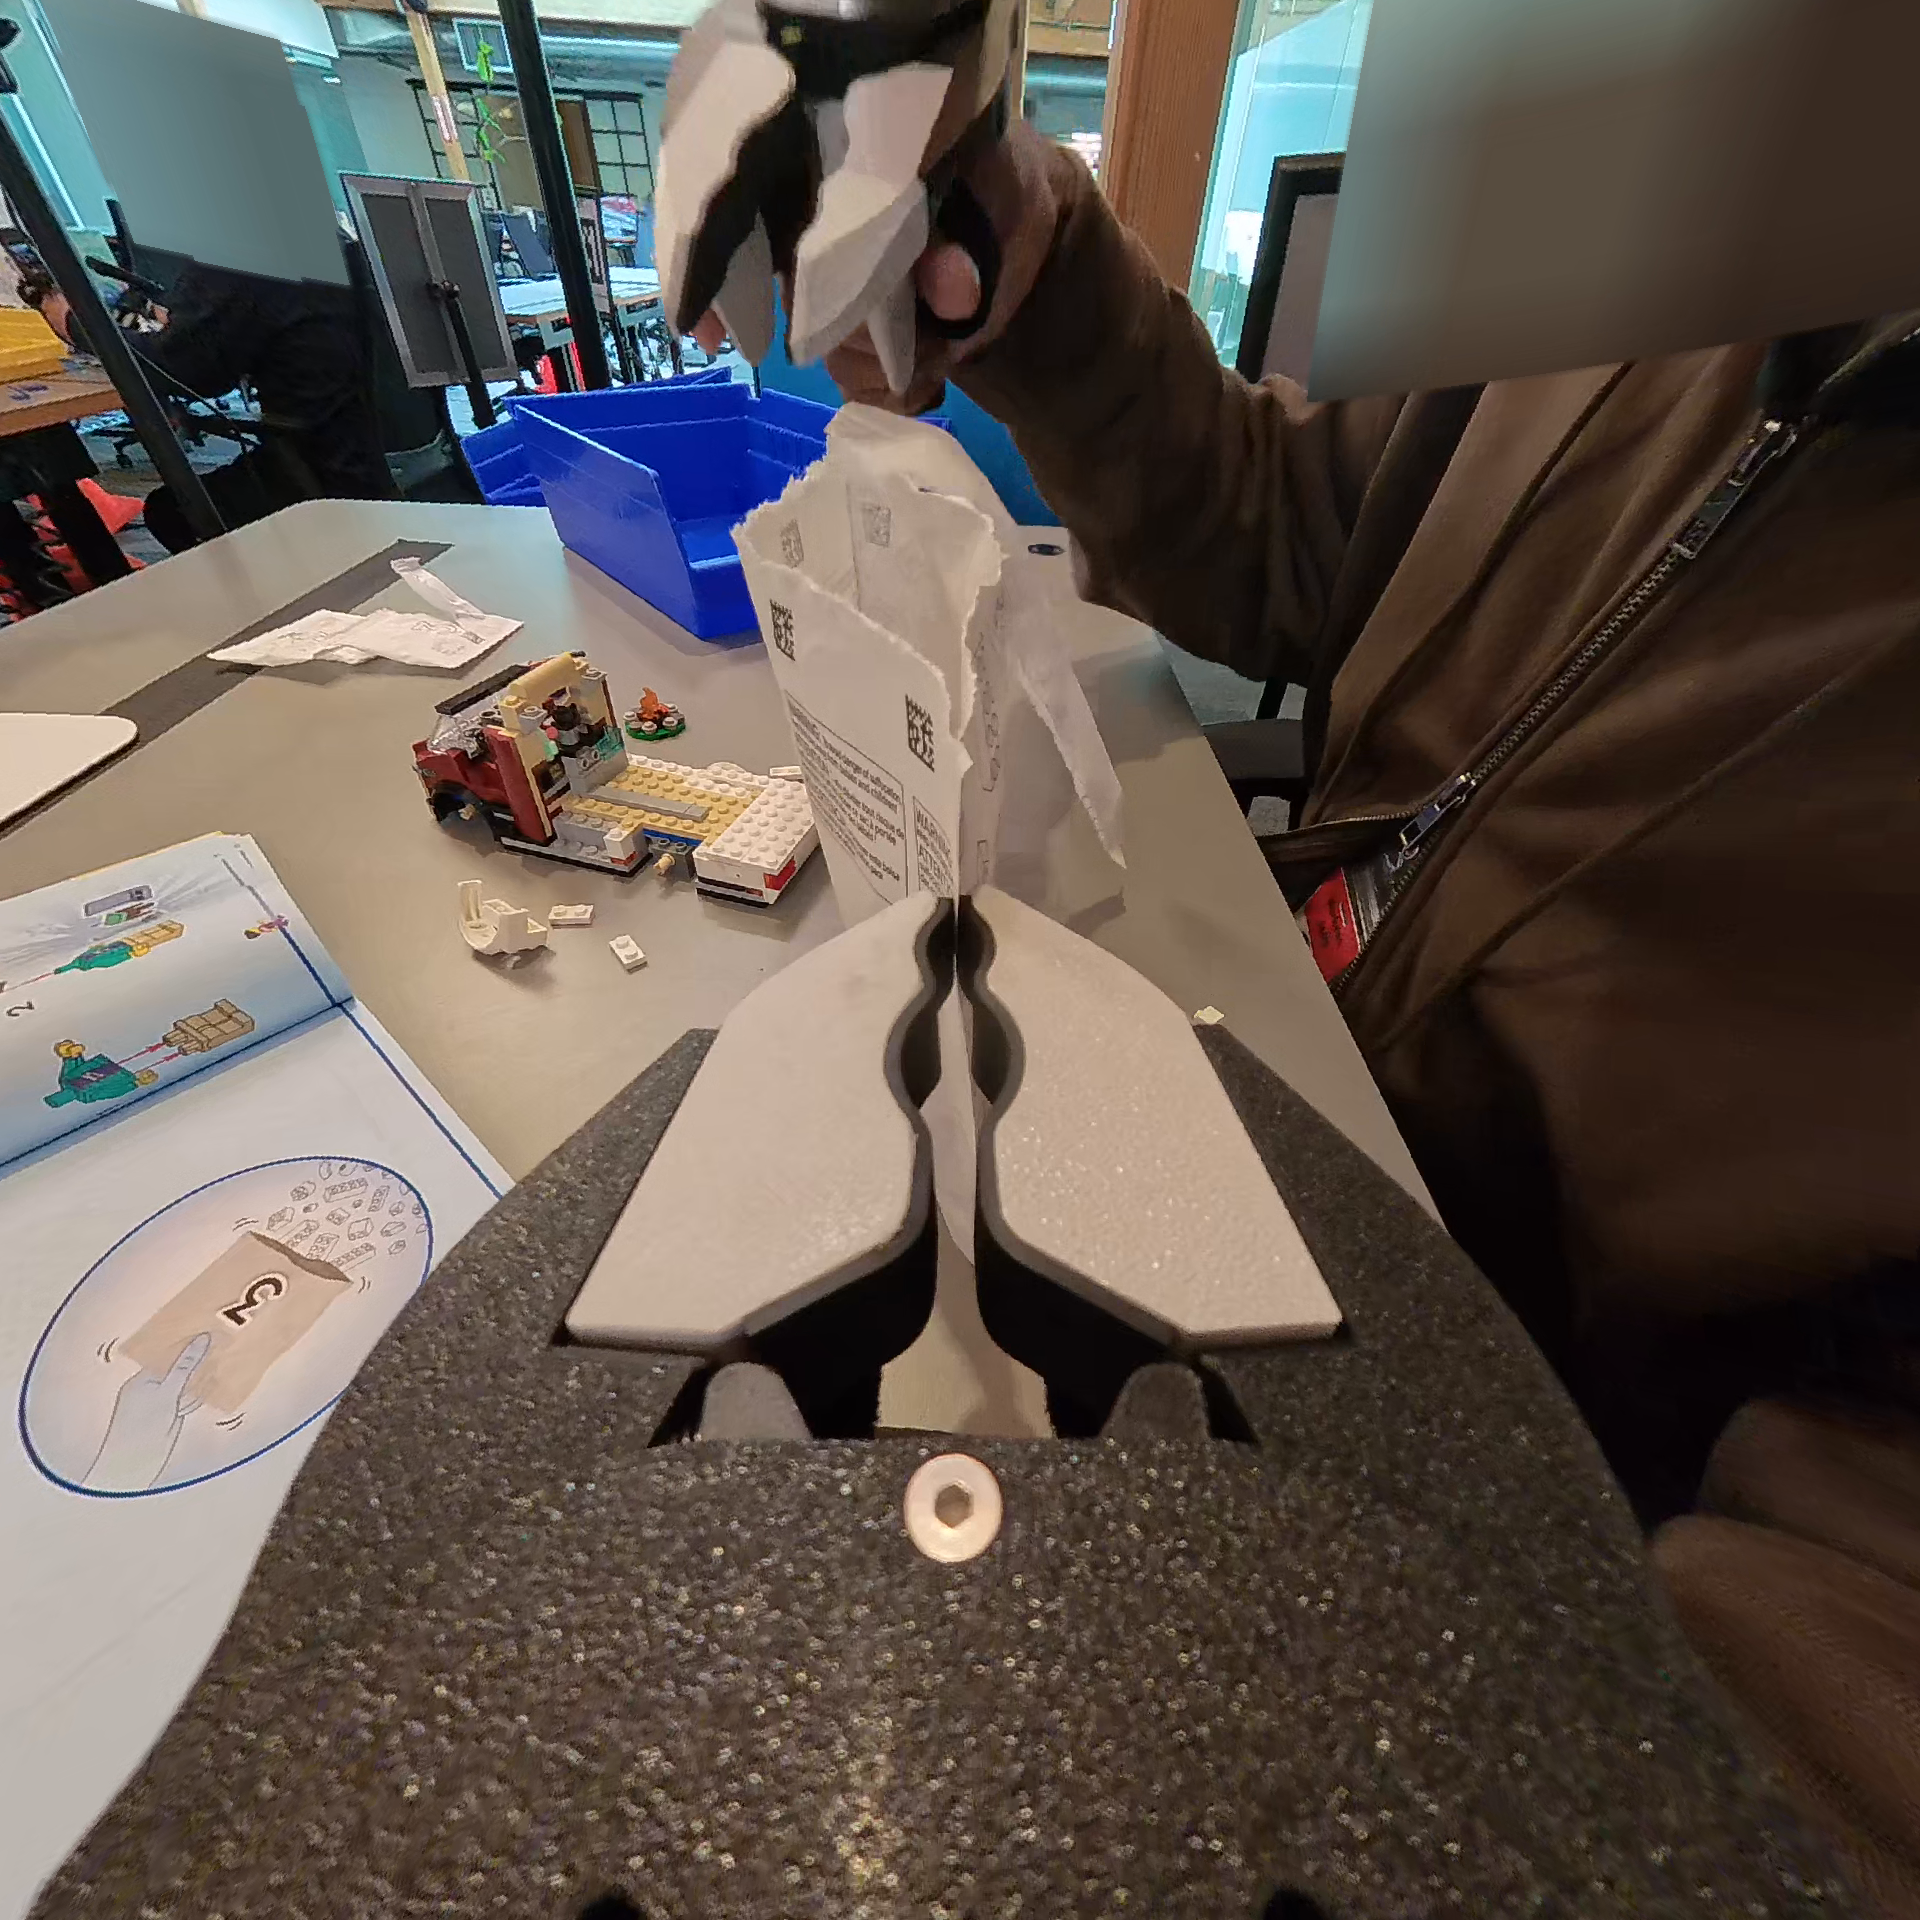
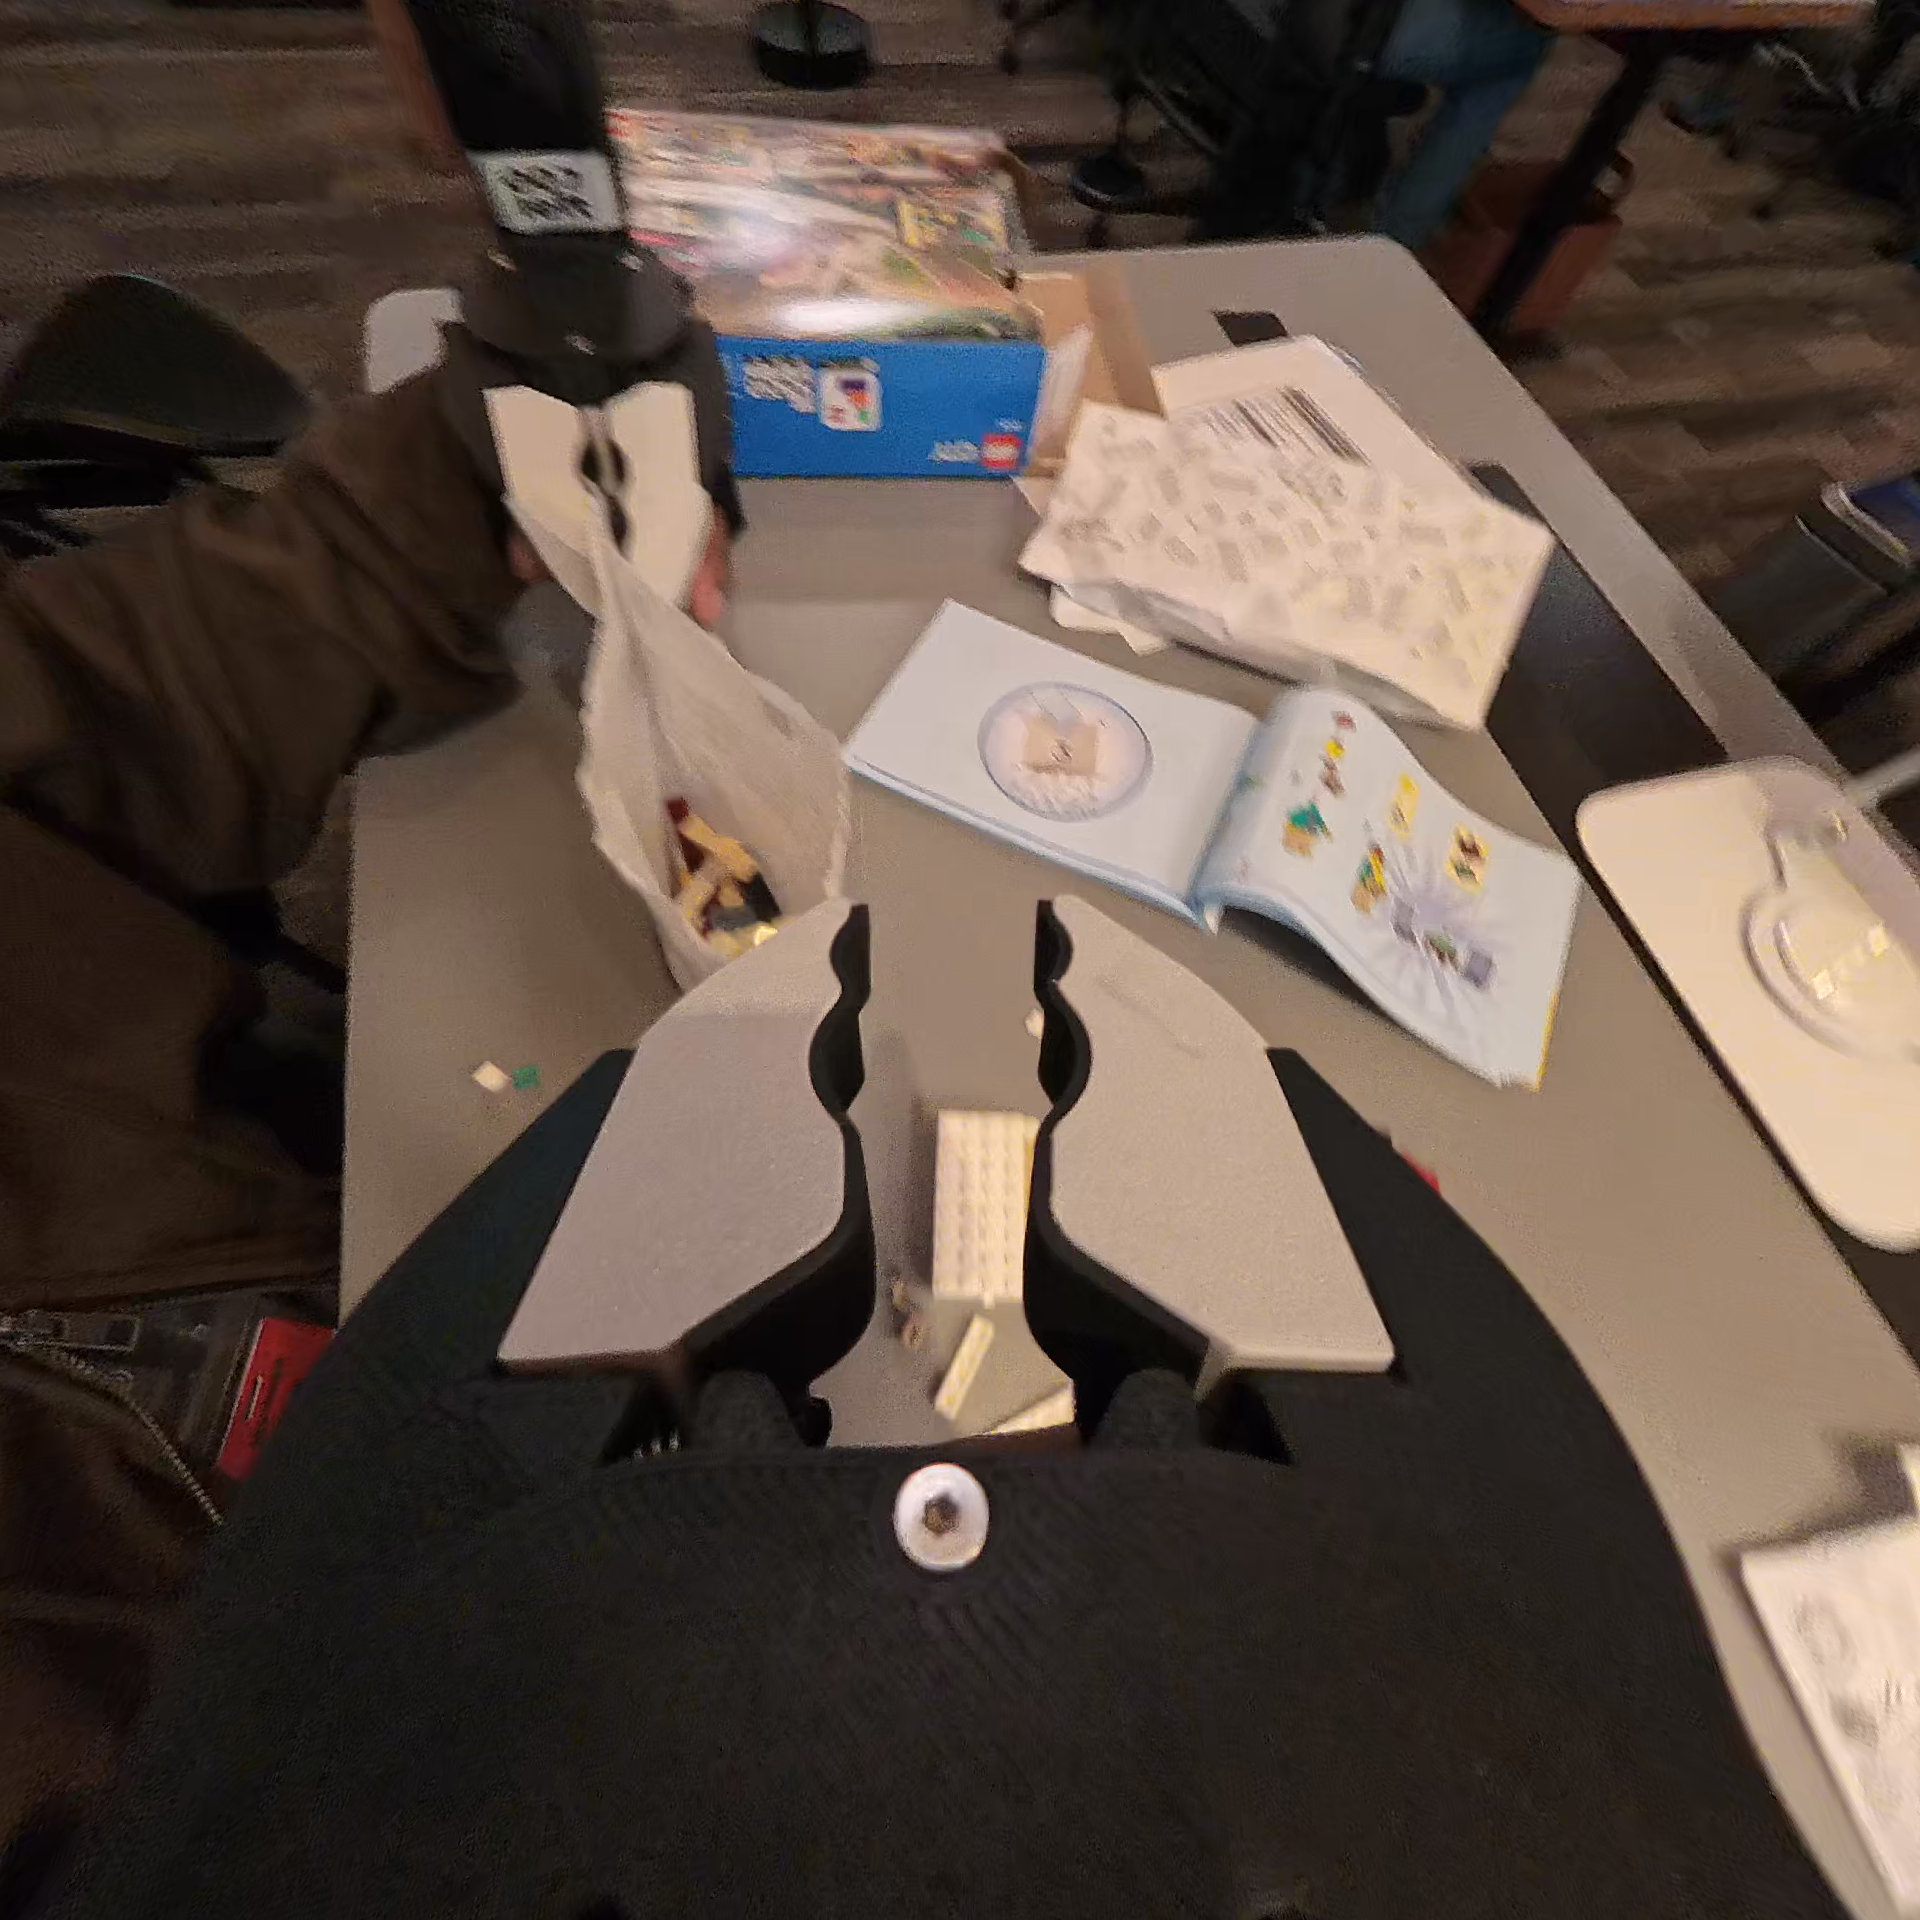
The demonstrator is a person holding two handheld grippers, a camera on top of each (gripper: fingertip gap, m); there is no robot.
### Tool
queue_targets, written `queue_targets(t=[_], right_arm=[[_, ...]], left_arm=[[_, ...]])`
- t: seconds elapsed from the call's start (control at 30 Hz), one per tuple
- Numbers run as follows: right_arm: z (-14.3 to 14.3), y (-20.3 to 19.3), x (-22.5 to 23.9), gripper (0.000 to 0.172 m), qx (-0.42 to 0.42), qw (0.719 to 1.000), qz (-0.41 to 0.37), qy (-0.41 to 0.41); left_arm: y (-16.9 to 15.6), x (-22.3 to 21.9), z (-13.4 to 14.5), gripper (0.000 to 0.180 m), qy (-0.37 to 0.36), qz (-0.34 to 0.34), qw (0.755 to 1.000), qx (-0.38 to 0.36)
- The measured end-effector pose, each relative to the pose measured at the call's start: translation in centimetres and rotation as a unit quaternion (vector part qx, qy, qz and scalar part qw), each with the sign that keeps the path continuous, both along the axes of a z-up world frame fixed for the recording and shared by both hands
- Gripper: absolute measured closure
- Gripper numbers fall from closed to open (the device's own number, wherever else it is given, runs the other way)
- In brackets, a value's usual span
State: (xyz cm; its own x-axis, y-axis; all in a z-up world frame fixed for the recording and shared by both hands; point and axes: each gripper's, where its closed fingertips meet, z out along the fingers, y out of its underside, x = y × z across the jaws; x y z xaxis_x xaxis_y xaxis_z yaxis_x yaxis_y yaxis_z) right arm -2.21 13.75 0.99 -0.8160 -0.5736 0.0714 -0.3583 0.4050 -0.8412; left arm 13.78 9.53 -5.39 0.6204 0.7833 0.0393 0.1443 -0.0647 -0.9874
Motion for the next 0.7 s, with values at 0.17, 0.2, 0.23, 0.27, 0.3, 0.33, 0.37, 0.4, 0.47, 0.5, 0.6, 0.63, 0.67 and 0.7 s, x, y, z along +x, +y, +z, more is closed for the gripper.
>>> queue_targets(t=[0.17,0.2,0.23,0.27,0.3,0.33,0.37,0.4,0.47,0.5,0.6,0.63,0.67,0.7], right_arm=[[-10.4,4.0,-5.0,0.143,0.128,0.987,-0.096,0.013],[-12.7,4.5,-5.3,0.143,0.154,0.982,-0.106,0.022],[-14.7,4.9,-5.6,0.143,0.173,0.978,-0.112,0.034],[-16.1,5.1,-5.7,0.143,0.186,0.975,-0.117,0.046],[-17.2,5.2,-5.9,0.143,0.193,0.972,-0.121,0.058],[-18.0,5.2,-6.0,0.143,0.199,0.970,-0.122,0.065],[-18.6,5.2,-5.8,0.144,0.203,0.970,-0.119,0.066],[-19.0,5.2,-5.7,0.145,0.206,0.970,-0.115,0.066],[-19.1,5.0,-5.5,0.151,0.204,0.970,-0.114,0.062],[-19.1,5.0,-5.6,0.158,0.207,0.970,-0.111,0.065],[-17.6,4.6,-5.9,0.164,0.188,0.974,-0.112,0.062],[-16.3,4.3,-5.8,0.164,0.171,0.978,-0.109,0.049],[-14.4,3.9,-5.7,0.164,0.146,0.983,-0.106,0.037],[-12.2,3.4,-5.5,0.164,0.116,0.988,-0.103,0.027]], left_arm=[[0.0,0.1,0.0,0.180,-0.002,0.005,1.000,-0.009],[0.0,0.1,0.0,0.180,-0.001,0.004,1.000,-0.011],[0.1,0.1,0.0,0.180,-0.001,0.003,1.000,-0.011],[0.1,0.1,0.0,0.180,0.000,0.003,1.000,-0.010],[0.1,0.1,0.0,0.180,0.000,0.004,1.000,-0.008],[0.0,0.0,0.0,0.180,0.000,0.004,1.000,-0.006],[0.0,0.0,0.0,0.180,0.000,0.004,1.000,-0.004],[0.0,0.0,0.0,0.180,0.000,0.004,1.000,-0.002],[-0.1,0.0,0.0,0.180,0.001,0.004,1.000,0.001],[-0.1,0.0,0.0,0.180,0.001,0.004,1.000,0.002],[-0.1,0.0,0.0,0.180,0.000,0.003,1.000,0.006],[-0.1,0.0,0.0,0.180,0.000,0.003,1.000,0.006],[-0.1,-0.1,0.0,0.180,0.000,0.002,1.000,0.007],[-0.1,-0.1,0.0,0.180,0.000,0.002,1.000,0.007]])
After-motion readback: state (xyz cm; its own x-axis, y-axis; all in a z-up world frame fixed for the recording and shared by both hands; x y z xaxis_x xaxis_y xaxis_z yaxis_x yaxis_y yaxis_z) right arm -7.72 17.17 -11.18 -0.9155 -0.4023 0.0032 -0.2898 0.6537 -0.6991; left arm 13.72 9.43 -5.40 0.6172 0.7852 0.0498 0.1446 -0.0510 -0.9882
